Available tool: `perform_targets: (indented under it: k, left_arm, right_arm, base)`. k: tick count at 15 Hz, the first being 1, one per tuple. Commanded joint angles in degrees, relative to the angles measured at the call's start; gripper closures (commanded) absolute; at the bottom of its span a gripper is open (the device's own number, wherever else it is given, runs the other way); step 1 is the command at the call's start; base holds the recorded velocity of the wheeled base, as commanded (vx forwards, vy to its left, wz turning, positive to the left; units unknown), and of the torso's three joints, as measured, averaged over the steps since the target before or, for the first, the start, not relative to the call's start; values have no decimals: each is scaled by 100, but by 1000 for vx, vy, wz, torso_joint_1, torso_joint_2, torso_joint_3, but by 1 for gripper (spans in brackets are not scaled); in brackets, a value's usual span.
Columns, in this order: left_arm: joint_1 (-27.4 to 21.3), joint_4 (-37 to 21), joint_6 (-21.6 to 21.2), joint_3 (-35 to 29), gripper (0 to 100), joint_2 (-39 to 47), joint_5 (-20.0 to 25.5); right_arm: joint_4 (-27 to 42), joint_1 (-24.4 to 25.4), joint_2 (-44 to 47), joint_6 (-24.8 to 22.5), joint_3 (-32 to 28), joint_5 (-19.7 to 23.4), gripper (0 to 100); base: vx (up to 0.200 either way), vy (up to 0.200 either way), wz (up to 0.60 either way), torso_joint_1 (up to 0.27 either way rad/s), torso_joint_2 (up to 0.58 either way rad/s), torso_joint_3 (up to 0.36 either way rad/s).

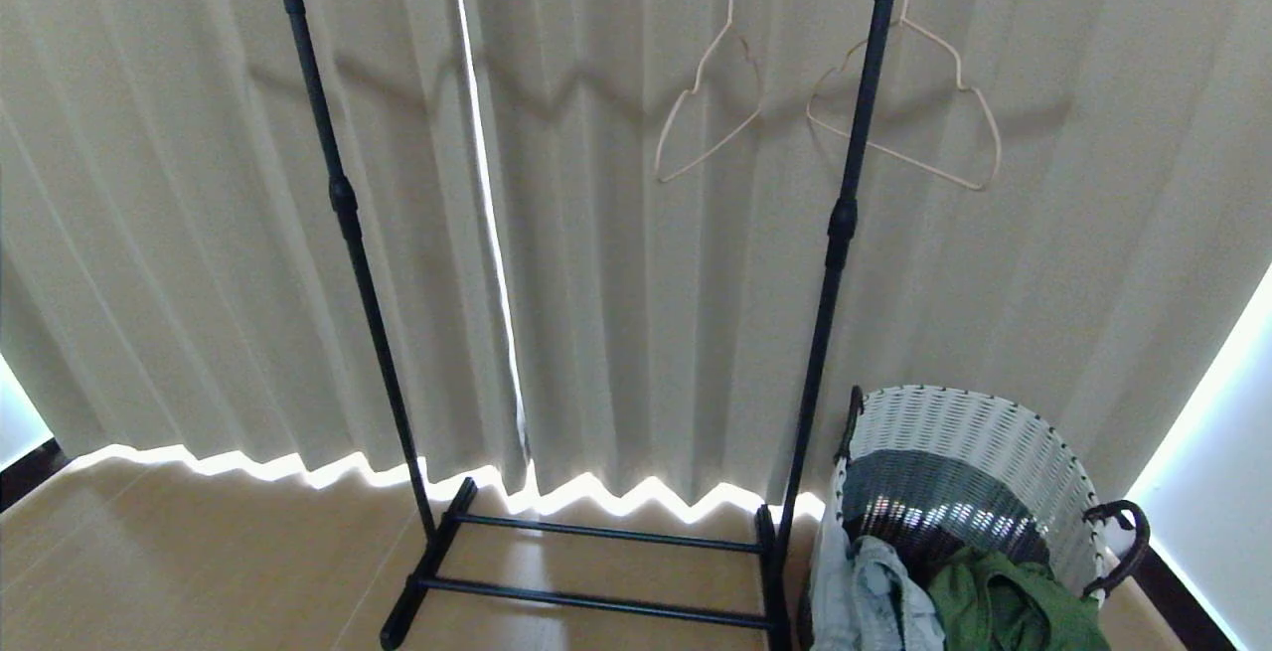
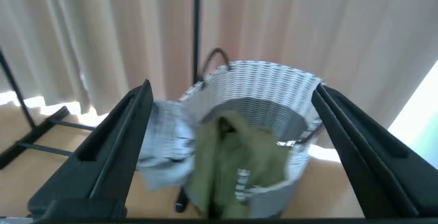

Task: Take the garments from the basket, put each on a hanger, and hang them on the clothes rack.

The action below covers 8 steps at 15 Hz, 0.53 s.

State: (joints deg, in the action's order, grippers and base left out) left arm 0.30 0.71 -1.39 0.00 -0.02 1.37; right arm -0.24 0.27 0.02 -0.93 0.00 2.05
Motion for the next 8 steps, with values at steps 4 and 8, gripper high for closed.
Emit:
perform_targets:
  k: [4,8]
  left_arm:
    - [5,0,25,0,0,2,-5]
    - [5,0,42,0,0,2,-57]
  right_arm:
    - [-2,8,-2,-13,0,15,0]
    - [-2,8,-2,31,0,-143,0]
  base:
    - [0,0,0,0,0,0]
    - [50,0,0,2,2,-1]
